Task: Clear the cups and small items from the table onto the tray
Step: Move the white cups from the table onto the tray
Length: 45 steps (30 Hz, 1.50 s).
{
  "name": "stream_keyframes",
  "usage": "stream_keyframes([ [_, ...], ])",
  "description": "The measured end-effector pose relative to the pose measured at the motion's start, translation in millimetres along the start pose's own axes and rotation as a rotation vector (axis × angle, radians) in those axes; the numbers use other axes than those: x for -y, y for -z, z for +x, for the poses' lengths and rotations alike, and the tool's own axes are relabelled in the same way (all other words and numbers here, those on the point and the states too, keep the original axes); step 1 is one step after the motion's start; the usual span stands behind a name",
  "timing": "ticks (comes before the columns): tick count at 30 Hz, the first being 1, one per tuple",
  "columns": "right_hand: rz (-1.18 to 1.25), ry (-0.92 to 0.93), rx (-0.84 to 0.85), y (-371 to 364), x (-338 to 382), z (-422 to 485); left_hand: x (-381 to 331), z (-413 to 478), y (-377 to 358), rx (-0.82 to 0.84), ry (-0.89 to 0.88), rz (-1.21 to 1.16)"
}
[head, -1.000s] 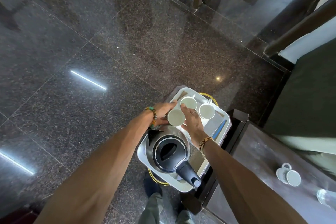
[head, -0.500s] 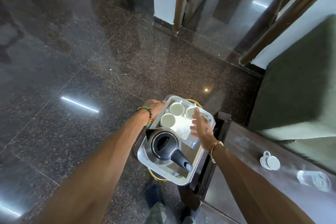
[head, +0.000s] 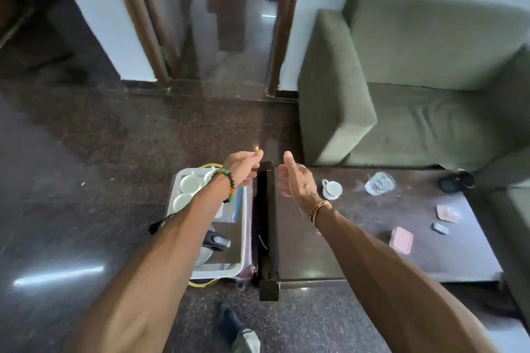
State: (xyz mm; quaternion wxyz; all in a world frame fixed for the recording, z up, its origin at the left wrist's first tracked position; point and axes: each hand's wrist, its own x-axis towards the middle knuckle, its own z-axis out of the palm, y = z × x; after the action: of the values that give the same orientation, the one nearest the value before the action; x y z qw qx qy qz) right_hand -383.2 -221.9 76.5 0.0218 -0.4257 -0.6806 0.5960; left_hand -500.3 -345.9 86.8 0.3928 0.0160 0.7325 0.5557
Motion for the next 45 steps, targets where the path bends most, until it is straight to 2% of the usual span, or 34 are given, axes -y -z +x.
stream_keyframes([
  [6,0.12,0.034,-0.243,135.2,-33.3,-31.3,-29.6,-43.2,-123.9,0.12,-0.067,0.068],
  [10,0.067,0.072,-0.255,214.9,-85.9,-70.0,-7.5,-84.7,-211.3,0.144,-0.063,0.121],
  [14,0.093,0.026,-0.387,294.6,-137.4,-119.0,10.7,-129.9,-303.4,0.243,-0.071,0.199],
  [17,0.201,-0.016,-0.498,356.5,-164.9,-148.4,11.0,-162.1,-368.0,0.323,-0.103,0.224],
  [23,0.301,-0.006,-0.665,454.1,-200.5,-180.8,3.5,-197.9,-462.6,0.461,-0.126,0.288],
  [29,0.355,-0.085,-0.74,483.3,-248.8,-189.1,30.4,-187.8,-521.4,0.522,-0.065,0.353],
  [35,0.374,-0.207,-0.72,492.2,-285.2,-162.9,49.3,-155.1,-557.5,0.569,0.007,0.404],
  [39,0.348,-0.239,-0.702,508.5,-273.9,-123.1,35.1,-121.5,-565.3,0.54,0.041,0.421],
  [45,0.406,-0.168,-0.691,527.3,-246.0,-75.1,3.8,-76.9,-569.2,0.473,0.049,0.391],
])
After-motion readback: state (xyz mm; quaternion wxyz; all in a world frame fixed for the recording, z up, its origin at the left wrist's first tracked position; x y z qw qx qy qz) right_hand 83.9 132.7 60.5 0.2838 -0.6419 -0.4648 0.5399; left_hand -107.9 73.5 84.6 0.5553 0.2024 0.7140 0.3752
